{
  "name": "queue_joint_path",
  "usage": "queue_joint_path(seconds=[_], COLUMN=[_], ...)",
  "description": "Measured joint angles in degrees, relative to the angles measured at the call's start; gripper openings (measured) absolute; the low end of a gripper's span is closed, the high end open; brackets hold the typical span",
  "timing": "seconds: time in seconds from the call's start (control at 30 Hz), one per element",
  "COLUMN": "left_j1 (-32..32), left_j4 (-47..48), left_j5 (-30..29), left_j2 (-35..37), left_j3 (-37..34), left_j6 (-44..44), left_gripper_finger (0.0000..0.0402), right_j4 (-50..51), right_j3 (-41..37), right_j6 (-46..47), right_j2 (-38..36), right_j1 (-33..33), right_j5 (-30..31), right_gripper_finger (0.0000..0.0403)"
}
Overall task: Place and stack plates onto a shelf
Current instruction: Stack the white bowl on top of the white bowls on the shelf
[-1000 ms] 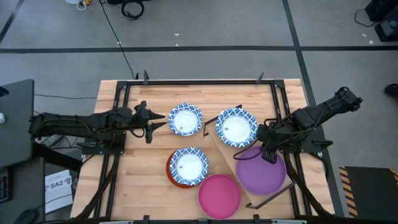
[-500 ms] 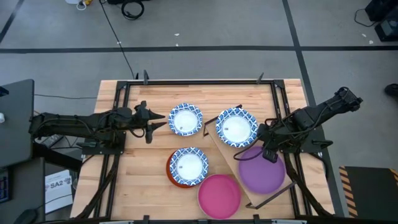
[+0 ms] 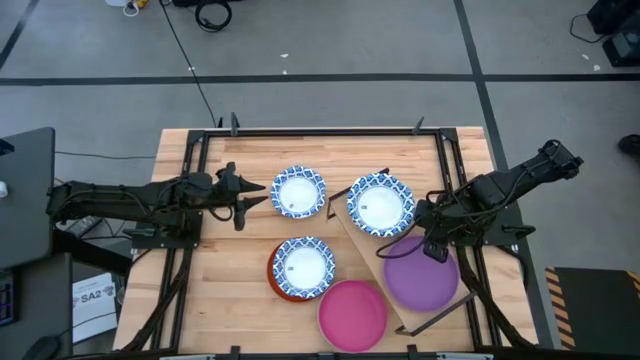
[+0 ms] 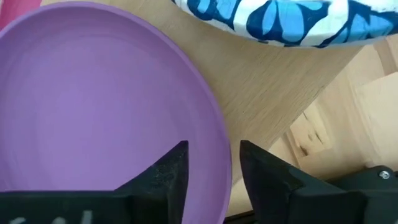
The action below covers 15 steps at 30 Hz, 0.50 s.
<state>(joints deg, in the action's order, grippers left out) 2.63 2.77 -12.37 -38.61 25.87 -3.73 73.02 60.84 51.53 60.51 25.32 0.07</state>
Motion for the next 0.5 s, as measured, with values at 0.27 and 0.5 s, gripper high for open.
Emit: queue_joint_path(seconds=[0.27,0.5], left_j1=[0.0,0.0], left_j4=[0.0,0.0], left_j5=[0.0,0.0], left_j2=[0.0,0.0], left_j3=[0.0,0.0], left_j6=[0.0,0.0], left_gripper_finger=[0.0142,0.0142], right_j4=[0.0,0.0], right_j3=[0.0,0.0], right_j6=[-0.1,-0.9], right_j2=[0.0,0.0], right_j1=[0.0,0.0], right_j5=[-0.1,0.3], right_gripper_finger=[0.0173,0.0171])
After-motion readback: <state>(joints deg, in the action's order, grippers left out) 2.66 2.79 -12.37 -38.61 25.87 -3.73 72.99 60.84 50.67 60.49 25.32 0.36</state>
